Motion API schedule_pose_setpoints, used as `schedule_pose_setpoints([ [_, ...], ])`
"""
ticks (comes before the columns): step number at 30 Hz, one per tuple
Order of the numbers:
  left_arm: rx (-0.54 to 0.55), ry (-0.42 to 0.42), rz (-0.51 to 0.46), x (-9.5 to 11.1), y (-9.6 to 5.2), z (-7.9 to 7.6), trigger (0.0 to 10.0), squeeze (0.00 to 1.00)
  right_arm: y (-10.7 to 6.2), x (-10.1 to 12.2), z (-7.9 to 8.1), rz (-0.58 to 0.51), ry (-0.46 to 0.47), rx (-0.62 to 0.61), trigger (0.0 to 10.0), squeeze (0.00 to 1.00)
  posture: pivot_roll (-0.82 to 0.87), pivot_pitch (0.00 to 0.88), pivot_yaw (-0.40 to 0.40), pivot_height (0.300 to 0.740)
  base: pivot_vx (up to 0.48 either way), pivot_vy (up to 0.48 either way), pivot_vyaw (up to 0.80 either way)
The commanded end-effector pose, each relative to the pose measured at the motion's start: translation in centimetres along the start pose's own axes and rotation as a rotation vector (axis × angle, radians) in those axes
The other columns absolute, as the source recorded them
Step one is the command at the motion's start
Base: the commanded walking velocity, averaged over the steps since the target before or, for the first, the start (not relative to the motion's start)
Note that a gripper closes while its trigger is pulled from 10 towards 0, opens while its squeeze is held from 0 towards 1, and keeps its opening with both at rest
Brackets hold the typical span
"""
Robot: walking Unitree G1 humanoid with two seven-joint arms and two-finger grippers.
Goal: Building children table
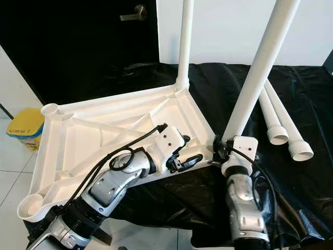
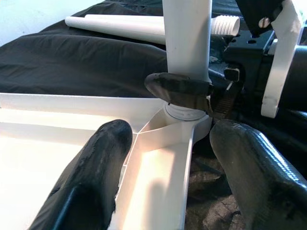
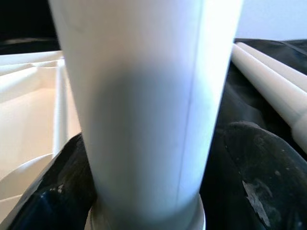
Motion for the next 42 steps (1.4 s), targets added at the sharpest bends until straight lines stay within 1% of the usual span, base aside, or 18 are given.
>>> schedule_pose_setpoints([
  [1, -0.095, -0.010, 0.007, -0.2, -0.1, -1.3, 10.0, 0.00, 0.0, 0.0, 0.3, -0.007, 0.005, 0.047, 10.0, 0.00, -0.25, 0.048, 0.046, 0.740, 0.000, 0.000, 0.00],
  [3, -0.097, -0.010, 0.007, -0.2, 0.0, -1.3, 10.0, 0.00, 0.1, 0.2, 0.8, -0.014, -0.010, 0.135, 10.0, 0.00, -0.25, 0.054, 0.049, 0.740, 0.000, 0.000, 0.00],
  [4, -0.097, -0.010, 0.007, -0.2, 0.0, -1.3, 10.0, 0.00, 0.1, 0.2, 0.8, -0.014, -0.010, 0.135, 10.0, 0.00, -0.25, 0.054, 0.049, 0.740, 0.000, 0.000, 0.00],
  [6, -0.096, -0.011, 0.008, -0.2, 0.0, -1.2, 10.0, 0.00, 0.2, 0.4, 1.4, -0.018, -0.029, 0.223, 10.0, 0.00, -0.25, 0.059, 0.052, 0.740, 0.000, 0.000, 0.00],
  [9, -0.096, -0.012, 0.008, -0.1, 0.0, -1.2, 10.0, 0.00, 0.3, 0.4, 1.6, -0.017, -0.029, 0.250, 10.0, 0.00, -0.25, 0.059, 0.052, 0.740, 0.000, 0.000, 0.00],
  [10, -0.097, -0.014, 0.009, -0.2, -0.1, -1.3, 10.0, 0.00, 0.6, 0.5, 1.9, -0.015, -0.036, 0.314, 10.0, 0.00, -0.24, 0.061, 0.054, 0.740, 0.000, 0.000, 0.00],
  [13, -0.097, -0.015, 0.010, -0.2, -0.1, -1.3, 10.0, 0.00, 0.8, 0.5, 2.0, -0.013, -0.035, 0.337, 10.0, 0.00, -0.24, 0.061, 0.054, 0.740, 0.000, 0.000, 0.00],
  [17, -0.099, -0.013, 0.013, -0.1, -0.2, -1.2, 10.0, 0.00, 1.8, 0.7, 2.5, -0.011, -0.083, 0.456, 10.0, 0.00, -0.23, 0.059, 0.055, 0.740, 0.000, 0.000, 0.00],
  [22, -0.097, -0.011, 0.014, -0.1, -0.2, -1.2, 10.0, 0.00, 2.0, 0.4, 2.7, 0.002, -0.105, 0.510, 10.0, 0.00, -0.22, 0.058, 0.052, 0.740, 0.000, 0.000, 0.00],
  [23, -0.096, -0.011, 0.014, -0.1, -0.2, -1.2, 10.0, 0.00, 2.0, 0.2, 2.8, 0.011, -0.111, 0.524, 9.6, 0.00, -0.22, 0.057, 0.051, 0.740, 0.000, 0.000, 0.00],
  [25, -0.096, -0.011, 0.014, -0.1, -0.3, -1.1, 10.0, 0.00, 1.9, 0.1, 2.8, 0.016, -0.115, 0.532, 9.6, 0.00, -0.22, 0.057, 0.051, 0.740, 0.000, 0.000, 0.00],
  [26, -0.094, -0.011, 0.014, -0.1, -0.3, -1.1, 10.0, 0.00, 2.0, -0.2, 2.7, 0.025, -0.124, 0.541, 2.7, 0.00, -0.22, 0.057, 0.048, 0.740, 0.000, 0.000, 0.00],
  [28, -0.093, -0.011, 0.015, -0.1, -0.3, -1.1, 10.0, 0.00, 2.0, -0.4, 2.7, 0.031, -0.131, 0.546, 2.7, 0.00, -0.22, 0.057, 0.048, 0.740, 0.000, 0.000, 0.00],
  [29, -0.090, -0.012, 0.016, -0.1, -0.3, -1.0, 10.0, 0.00, 2.1, -1.1, 2.3, 0.054, -0.155, 0.547, 0.0, 0.00, -0.21, 0.057, 0.046, 0.740, 0.000, 0.000, 0.00],
  [39, -0.085, -0.014, 0.019, -0.2, -0.4, -0.9, 10.0, 0.00, 2.0, -2.3, 1.9, 0.094, -0.154, 0.534, 0.0, 0.00, -0.21, 0.054, 0.044, 0.740, 0.000, 0.000, 0.00],
  [40, -0.085, -0.014, 0.019, -0.2, -0.4, -0.9, 10.0, 0.00, 2.0, -2.4, 1.8, 0.099, -0.148, 0.524, 4.7, 0.00, -0.21, 0.054, 0.046, 0.740, 0.000, 0.000, 0.00],
  [42, -0.085, -0.014, 0.020, -0.2, -0.4, -0.9, 10.0, 0.00, 2.0, -2.5, 1.7, 0.102, -0.144, 0.518, 4.7, 0.00, -0.21, 0.054, 0.046, 0.740, 0.000, 0.000, 0.00],
])
Point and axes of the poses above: a point about 5 cm out from each wrist's last joint towards the gripper, its own y axis pointing out of the wrist towards the gripper, its own x axis along the axis of the wrist's last joint, z = x × y, the point moved 6 cm from there along y, pointing out of the wrist towards the gripper, and after that the axes turned 1 degree about -y, right-handed, at the moved point
